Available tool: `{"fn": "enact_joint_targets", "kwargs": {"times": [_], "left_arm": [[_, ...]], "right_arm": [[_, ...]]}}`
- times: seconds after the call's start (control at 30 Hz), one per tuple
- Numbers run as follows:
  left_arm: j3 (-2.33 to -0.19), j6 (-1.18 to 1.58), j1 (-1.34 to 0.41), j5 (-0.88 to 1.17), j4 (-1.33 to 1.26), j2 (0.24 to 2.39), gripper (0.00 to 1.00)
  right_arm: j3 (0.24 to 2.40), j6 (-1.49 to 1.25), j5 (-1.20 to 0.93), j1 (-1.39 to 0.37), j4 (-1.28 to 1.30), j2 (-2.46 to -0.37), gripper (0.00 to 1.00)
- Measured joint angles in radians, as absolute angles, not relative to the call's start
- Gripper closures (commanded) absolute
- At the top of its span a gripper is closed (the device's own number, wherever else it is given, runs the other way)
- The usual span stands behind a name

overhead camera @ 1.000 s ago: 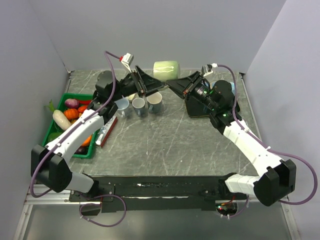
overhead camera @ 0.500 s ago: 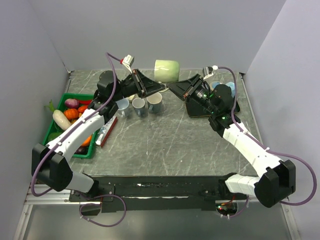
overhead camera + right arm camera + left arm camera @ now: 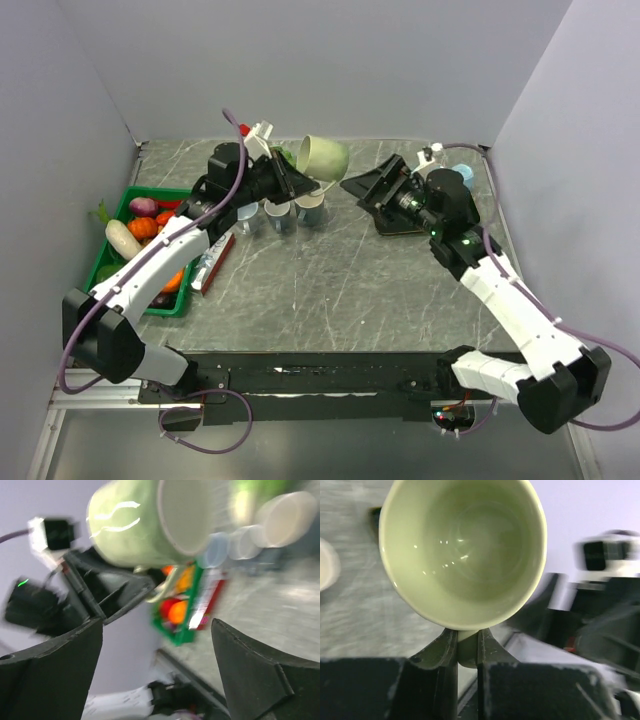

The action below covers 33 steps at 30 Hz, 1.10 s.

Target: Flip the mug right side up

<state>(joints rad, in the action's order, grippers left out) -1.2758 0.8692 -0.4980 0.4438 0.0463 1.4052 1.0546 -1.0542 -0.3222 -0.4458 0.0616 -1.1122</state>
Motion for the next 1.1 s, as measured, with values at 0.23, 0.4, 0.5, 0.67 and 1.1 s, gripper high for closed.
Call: {"fn": "enact_joint_targets", "kwargs": {"times": [0.23, 0.4, 0.5, 0.67, 1.1], "left_arm": [[-1.328, 0.692, -0.625, 0.2, 0.254, 1.411, 0.99], [-1.386, 0.618, -0.737, 0.037, 0.33, 1.488, 0.99], [-1.433, 0.585, -0.793, -0.069, 0.366, 1.583, 0.99], [-1.491, 0.563, -0.851, -0.187, 0.424, 1.759, 0.99], [-1.645, 0.55, -0.878, -0.376, 0.46, 2.048, 0.99]], "right_arm": [[1.216, -0.892, 0.072, -0.447, 0.496, -1.043, 0.0], [1.235, -0.823, 0.278, -0.436, 0.666, -1.0, 0.0], [1.235, -0.807, 0.321, -0.409, 0.719, -0.99, 0.0], [1.234, -0.806, 0.308, -0.335, 0.772, -0.995, 0.0], [1.184, -0.822, 0.206, -0.208, 0.842, -1.031, 0.0]]}}
